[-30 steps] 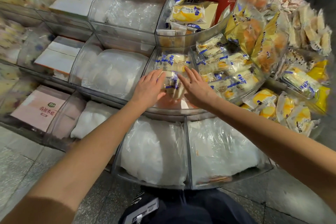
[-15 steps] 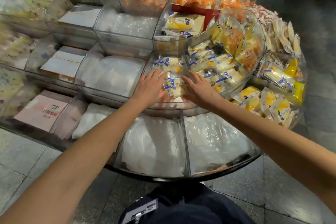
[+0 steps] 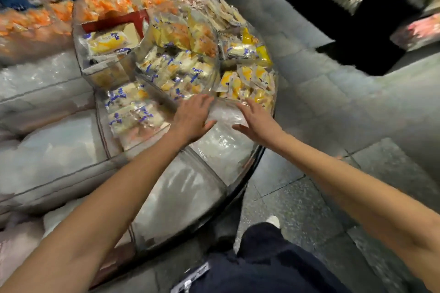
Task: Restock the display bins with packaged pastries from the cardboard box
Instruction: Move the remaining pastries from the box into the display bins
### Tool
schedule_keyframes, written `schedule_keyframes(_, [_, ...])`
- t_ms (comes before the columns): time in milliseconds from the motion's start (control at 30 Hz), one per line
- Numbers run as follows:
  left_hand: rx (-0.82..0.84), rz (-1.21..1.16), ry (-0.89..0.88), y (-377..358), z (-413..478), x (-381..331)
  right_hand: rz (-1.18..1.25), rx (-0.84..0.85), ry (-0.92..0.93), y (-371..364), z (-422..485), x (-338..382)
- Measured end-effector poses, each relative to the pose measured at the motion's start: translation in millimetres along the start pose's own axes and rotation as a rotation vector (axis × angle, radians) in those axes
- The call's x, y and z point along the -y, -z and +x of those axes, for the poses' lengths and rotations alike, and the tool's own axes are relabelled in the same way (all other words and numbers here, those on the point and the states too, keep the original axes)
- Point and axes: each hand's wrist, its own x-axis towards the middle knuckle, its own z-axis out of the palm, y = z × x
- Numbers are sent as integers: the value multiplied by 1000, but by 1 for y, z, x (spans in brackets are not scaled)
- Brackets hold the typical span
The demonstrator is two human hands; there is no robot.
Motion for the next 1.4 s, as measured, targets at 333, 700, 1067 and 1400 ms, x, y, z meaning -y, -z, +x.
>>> schedule_keyframes(333, [1,5,-615,-12,55,-236,61,-158,-577,11,-206,-138])
schedule_keyframes(700, [69,-13,-1196,-31,-15,-598,222,-283,-1188,6,-543,-255])
schedule_keyframes(1067, [179,39,-1601,-62,-131,-869,379,-385,-1667,-34,-794,-294])
schedule_keyframes(1400, [359,151,-1893,-117,-166,-1034,628,-462,-1982,-95,-881,-332])
